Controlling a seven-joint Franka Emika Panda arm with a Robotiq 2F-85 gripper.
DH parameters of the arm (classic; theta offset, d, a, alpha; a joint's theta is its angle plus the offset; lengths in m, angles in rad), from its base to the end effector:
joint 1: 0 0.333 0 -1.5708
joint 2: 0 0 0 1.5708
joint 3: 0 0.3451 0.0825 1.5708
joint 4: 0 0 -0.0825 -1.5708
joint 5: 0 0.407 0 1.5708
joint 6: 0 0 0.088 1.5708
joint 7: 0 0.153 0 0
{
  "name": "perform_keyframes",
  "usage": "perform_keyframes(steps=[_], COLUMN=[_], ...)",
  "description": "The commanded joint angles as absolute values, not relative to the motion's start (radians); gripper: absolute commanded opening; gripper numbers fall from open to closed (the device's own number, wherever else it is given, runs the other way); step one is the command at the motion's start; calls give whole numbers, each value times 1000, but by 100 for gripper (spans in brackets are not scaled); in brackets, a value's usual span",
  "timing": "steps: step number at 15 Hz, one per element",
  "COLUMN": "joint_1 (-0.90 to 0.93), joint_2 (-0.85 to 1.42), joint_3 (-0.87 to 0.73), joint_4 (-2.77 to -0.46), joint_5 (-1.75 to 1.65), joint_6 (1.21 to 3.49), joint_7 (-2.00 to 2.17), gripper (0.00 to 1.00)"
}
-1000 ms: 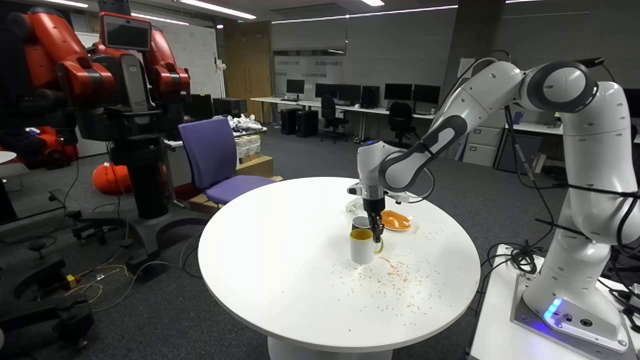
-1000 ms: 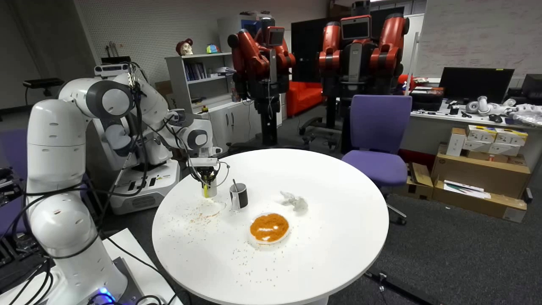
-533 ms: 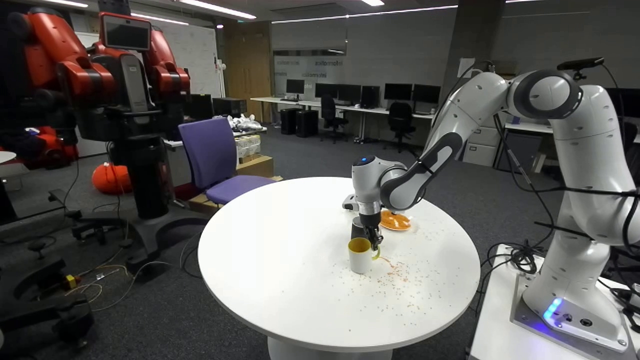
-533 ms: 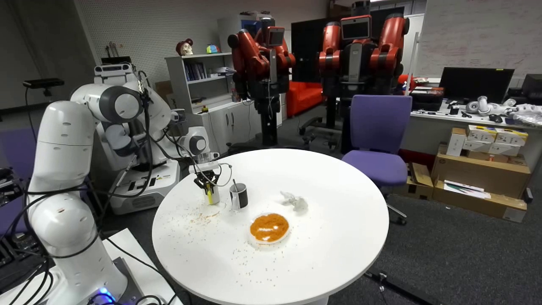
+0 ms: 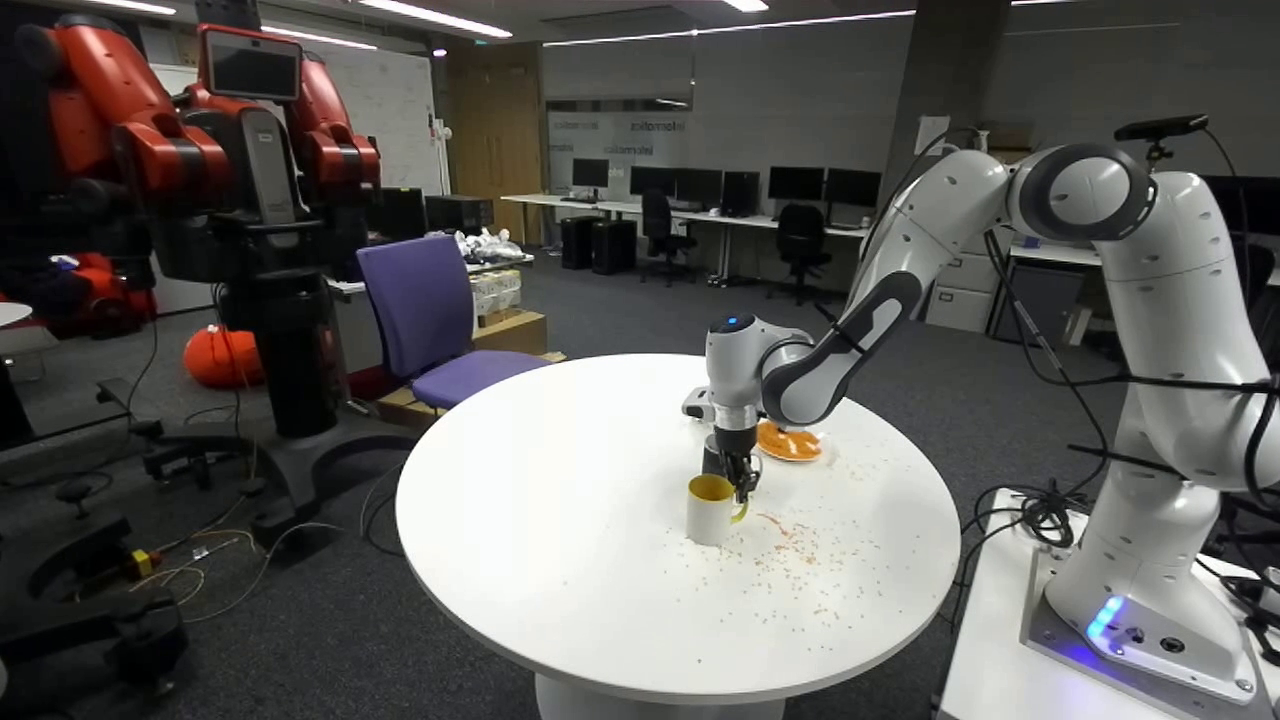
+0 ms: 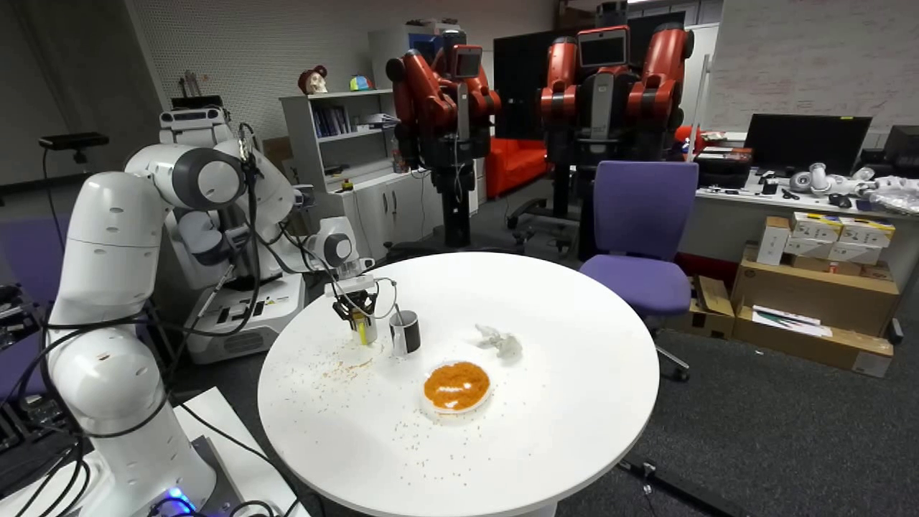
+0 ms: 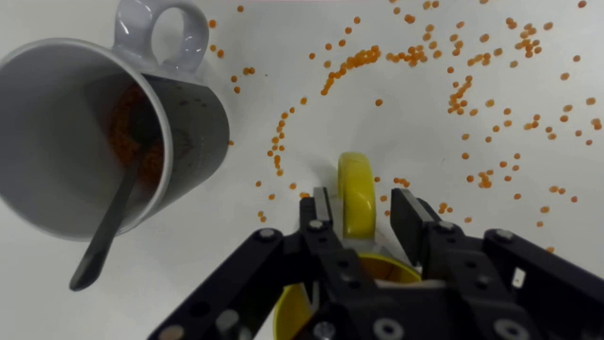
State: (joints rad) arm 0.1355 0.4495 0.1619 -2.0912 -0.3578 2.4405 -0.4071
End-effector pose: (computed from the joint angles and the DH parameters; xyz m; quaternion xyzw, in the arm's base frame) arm 0.5734 0.1669 0.1617 0.8800 0.4673 -0.0463 0.0709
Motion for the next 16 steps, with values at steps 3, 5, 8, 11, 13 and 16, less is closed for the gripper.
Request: perform_keyframes(steps=[3,5,8,11,13,16], joint_1=[137,151,177,200,204,206], joint_2=[381,352,316,298,299,313], joint_3=[155,136,103,75,59,32], joint_4=[-2108,-2100,-2082,-2051,-2040,-2036], joint_5=[-341,-353,-397,-446,-475,-497], joint_6=[2424,2388,2320,2225,2219,2232], joint_7=[-389,-331,-205,-44,70,233], gripper=[88,99,100,100,100,100])
